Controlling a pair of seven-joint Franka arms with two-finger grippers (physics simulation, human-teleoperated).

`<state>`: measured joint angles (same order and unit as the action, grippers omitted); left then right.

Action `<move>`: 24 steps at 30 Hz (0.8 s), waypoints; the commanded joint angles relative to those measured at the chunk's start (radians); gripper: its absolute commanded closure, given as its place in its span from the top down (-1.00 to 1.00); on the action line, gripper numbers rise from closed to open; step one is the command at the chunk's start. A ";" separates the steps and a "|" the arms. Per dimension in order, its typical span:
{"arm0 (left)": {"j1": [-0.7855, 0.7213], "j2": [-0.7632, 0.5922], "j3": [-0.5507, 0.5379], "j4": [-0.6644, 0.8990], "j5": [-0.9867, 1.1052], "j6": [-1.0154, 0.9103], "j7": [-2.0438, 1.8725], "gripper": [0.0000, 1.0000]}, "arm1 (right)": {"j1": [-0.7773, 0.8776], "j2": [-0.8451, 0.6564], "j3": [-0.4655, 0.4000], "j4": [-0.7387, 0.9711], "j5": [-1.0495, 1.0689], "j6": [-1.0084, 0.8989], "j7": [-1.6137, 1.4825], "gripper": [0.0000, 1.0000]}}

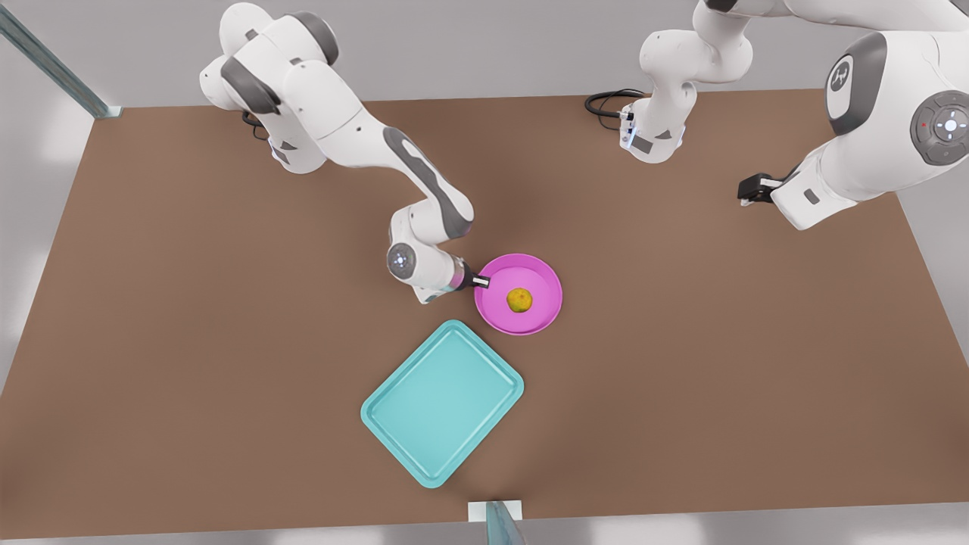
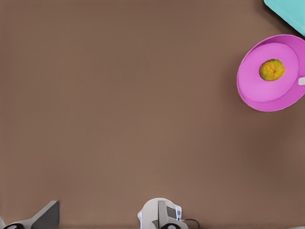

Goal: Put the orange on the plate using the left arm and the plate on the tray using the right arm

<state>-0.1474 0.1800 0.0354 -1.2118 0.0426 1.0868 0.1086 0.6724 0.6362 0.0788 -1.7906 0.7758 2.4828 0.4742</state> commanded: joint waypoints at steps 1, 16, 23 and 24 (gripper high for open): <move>0.000 -0.001 0.000 0.000 0.000 -0.002 0.019 1.00 | -0.010 -0.020 -0.001 0.000 -0.006 -0.027 0.015 -0.57; 0.000 -0.001 0.000 0.008 0.002 0.001 0.016 1.00 | -0.228 -0.030 -0.013 0.115 -0.003 -0.050 0.017 -0.57; -0.001 0.010 -0.008 0.008 0.000 0.005 0.005 1.00 | -0.332 0.037 -0.016 0.184 -0.016 -0.048 -0.022 -0.57; -0.001 0.010 -0.008 0.008 0.002 0.005 0.003 1.00 | -0.338 0.045 -0.017 0.189 -0.016 -0.047 -0.028 -0.57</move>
<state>-0.1492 0.1909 0.0278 -1.2046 0.0440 1.0894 0.1181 0.3406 0.6781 0.0617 -1.6026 0.7681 2.4384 0.4661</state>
